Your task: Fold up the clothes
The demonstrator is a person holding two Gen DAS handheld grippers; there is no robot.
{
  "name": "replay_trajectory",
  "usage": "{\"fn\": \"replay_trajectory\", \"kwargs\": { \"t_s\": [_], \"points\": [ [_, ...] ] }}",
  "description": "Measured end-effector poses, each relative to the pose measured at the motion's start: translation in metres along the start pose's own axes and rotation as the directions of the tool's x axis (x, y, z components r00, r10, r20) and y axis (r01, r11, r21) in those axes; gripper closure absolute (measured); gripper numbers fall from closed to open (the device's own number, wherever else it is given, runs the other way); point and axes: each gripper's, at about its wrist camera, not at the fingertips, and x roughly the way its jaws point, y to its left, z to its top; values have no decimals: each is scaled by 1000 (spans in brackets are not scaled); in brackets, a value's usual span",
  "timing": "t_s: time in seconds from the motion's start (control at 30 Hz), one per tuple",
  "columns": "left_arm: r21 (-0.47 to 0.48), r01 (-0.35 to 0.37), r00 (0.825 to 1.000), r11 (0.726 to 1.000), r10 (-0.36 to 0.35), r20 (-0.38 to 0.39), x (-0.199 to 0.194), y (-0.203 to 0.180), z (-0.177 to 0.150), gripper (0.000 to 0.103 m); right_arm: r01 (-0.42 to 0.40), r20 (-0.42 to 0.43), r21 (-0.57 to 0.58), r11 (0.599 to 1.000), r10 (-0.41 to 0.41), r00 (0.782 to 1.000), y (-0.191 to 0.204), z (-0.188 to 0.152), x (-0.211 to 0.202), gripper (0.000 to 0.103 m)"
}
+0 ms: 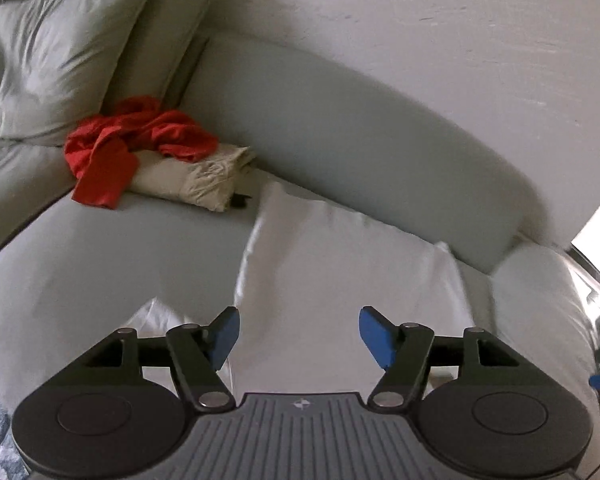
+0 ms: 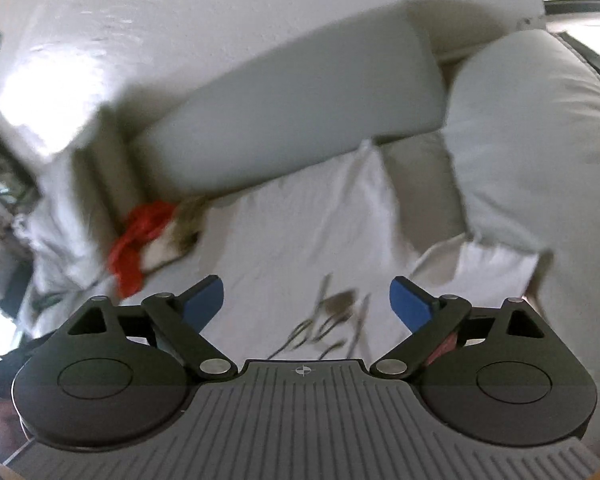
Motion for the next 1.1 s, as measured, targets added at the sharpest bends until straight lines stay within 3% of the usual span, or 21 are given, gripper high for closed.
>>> {"fn": "replay_trajectory", "kwargs": {
  "t_s": [0.23, 0.43, 0.53, 0.63, 0.8, 0.93, 1.03, 1.07, 1.1],
  "points": [
    [8, -66, 996, 998, 67, -54, 137, 18, 43, 39, 30, -76, 194, 981, -15, 997, -60, 63, 136, 21],
    [39, -95, 995, 995, 96, -29, 225, 28, 75, 39, 110, -44, 175, 978, -104, 994, -85, 110, 253, 38],
    [64, -85, 996, 994, 86, -3, 259, 32, 91, 40, 102, -7, 163, 981, -102, 995, -96, 139, 303, 49],
    [23, -76, 997, 997, 75, 10, 281, 41, 99, 40, 99, -30, 168, 981, -95, 995, -105, 158, 345, 59],
    [-171, 16, 1000, 985, -18, -11, 306, 77, 111, 46, 6, -39, 211, 977, 3, 999, -114, 176, 375, 60],
    [-178, 60, 996, 982, -71, -56, 325, 81, 120, 48, -63, -41, 233, 970, 75, 996, -127, 176, 378, 62],
    [-162, 63, 994, 985, -77, -80, 337, 75, 129, 48, -69, -31, 205, 976, 77, 997, -129, 174, 379, 78],
    [-163, 62, 994, 985, -76, -83, 340, 73, 131, 50, -67, -28, 191, 979, 73, 997, -129, 173, 380, 78],
    [-171, 70, 993, 983, -85, -86, 343, 72, 133, 58, -70, -25, 180, 981, 76, 997, -127, 173, 382, 78]
  ]
}}
